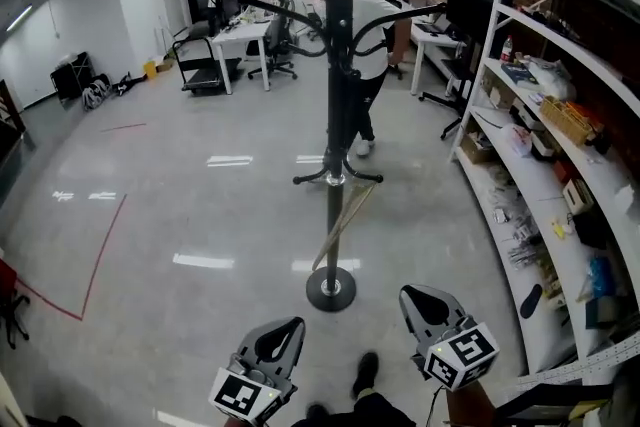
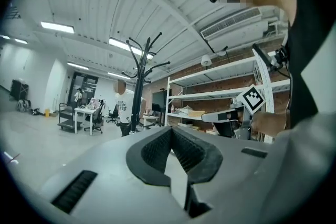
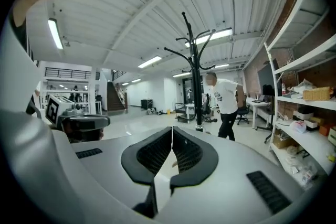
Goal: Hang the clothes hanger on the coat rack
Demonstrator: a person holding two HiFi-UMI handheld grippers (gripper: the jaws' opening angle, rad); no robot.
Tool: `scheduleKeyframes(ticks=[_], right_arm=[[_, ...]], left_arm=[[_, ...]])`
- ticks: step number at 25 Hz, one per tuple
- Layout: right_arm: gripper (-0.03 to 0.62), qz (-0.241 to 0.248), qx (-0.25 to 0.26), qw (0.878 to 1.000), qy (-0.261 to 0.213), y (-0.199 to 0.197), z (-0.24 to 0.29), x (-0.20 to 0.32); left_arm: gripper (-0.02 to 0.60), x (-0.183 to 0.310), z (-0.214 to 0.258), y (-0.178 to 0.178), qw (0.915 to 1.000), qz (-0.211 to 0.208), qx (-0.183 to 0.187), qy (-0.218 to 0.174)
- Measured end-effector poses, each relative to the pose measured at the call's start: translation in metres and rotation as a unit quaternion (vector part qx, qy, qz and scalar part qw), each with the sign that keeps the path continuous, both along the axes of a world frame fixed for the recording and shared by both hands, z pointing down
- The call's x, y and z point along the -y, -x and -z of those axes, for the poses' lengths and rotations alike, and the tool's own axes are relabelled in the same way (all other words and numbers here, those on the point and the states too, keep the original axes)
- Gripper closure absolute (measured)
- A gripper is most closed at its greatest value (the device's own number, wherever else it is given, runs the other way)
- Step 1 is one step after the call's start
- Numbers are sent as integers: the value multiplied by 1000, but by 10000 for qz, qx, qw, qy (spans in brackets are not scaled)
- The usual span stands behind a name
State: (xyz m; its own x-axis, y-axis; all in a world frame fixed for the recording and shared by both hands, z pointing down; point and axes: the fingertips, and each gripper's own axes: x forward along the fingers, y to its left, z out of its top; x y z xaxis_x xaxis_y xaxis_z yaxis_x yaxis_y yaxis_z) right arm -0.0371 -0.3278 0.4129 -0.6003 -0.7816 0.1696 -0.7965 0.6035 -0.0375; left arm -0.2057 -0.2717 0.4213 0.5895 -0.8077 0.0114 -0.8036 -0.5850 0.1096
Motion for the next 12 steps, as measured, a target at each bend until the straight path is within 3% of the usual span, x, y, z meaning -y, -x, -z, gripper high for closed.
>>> scheduleKeyframes(ticks=[4,9,12], right_arm=[[586,-125,-65,9999,77,18,-2,-55],[586,-254,-124,9996,11,7,7,-99],[586,-259,-114,9996,-55,-2,14,-119]], left_arm=[[580,-43,-7,29,9996,-24,-187,221],[581,-81,-1,25,9986,-180,-413,290],[581,-102,4,18,9988,-204,-414,140]])
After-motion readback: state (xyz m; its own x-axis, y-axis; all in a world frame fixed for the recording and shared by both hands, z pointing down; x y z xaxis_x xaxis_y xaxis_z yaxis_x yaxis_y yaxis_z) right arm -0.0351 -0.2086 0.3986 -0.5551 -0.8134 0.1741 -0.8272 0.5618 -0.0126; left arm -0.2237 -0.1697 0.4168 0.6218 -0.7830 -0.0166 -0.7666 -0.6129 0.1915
